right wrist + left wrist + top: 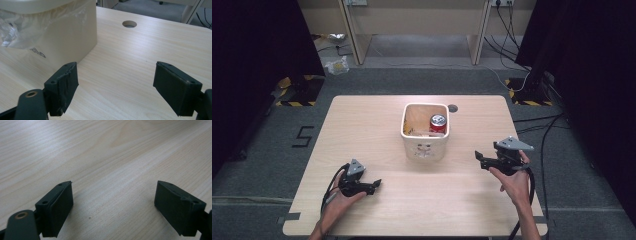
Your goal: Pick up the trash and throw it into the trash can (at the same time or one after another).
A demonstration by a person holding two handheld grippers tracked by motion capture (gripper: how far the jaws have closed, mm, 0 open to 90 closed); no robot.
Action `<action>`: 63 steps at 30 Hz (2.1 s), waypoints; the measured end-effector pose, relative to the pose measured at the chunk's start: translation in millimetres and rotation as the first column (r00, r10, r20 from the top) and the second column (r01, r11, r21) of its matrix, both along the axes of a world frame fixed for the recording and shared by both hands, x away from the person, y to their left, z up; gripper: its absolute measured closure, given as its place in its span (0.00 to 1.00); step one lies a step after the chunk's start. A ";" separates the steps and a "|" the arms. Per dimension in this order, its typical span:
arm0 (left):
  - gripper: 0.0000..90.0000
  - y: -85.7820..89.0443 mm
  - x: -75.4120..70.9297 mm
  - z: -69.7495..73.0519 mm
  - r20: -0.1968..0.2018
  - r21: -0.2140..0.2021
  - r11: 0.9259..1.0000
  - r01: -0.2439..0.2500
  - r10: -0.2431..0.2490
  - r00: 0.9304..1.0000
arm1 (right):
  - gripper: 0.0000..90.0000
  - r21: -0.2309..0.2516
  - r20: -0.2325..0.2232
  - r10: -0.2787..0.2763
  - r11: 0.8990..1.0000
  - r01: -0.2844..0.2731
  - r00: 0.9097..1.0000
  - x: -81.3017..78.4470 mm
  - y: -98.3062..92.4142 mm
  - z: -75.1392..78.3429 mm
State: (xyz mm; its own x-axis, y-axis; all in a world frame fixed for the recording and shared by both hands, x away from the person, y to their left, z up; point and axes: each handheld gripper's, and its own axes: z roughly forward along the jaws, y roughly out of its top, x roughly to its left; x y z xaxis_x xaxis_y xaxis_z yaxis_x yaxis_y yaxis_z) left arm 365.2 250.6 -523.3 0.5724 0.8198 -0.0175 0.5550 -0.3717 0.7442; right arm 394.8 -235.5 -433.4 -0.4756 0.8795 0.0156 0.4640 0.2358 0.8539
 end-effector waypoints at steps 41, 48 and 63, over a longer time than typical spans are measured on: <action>0.16 -0.1 -0.1 0.0 0.000 -0.001 1.000 0.002 -0.002 1.000 | 0.18 -0.016 -0.108 -0.010 1.000 0.008 0.994 -26.8 -8.5 -53.5; 0.16 -0.1 -0.1 0.0 0.000 -0.001 1.000 0.003 -0.003 1.000 | 0.18 -0.038 -0.122 -0.011 0.999 0.007 0.992 -35.2 -7.8 -62.5; 0.16 -0.1 -0.1 0.0 0.000 -0.001 1.000 0.003 -0.003 1.000 | 0.18 -0.061 -0.131 0.004 0.998 -0.012 0.991 -47.3 -2.5 -69.8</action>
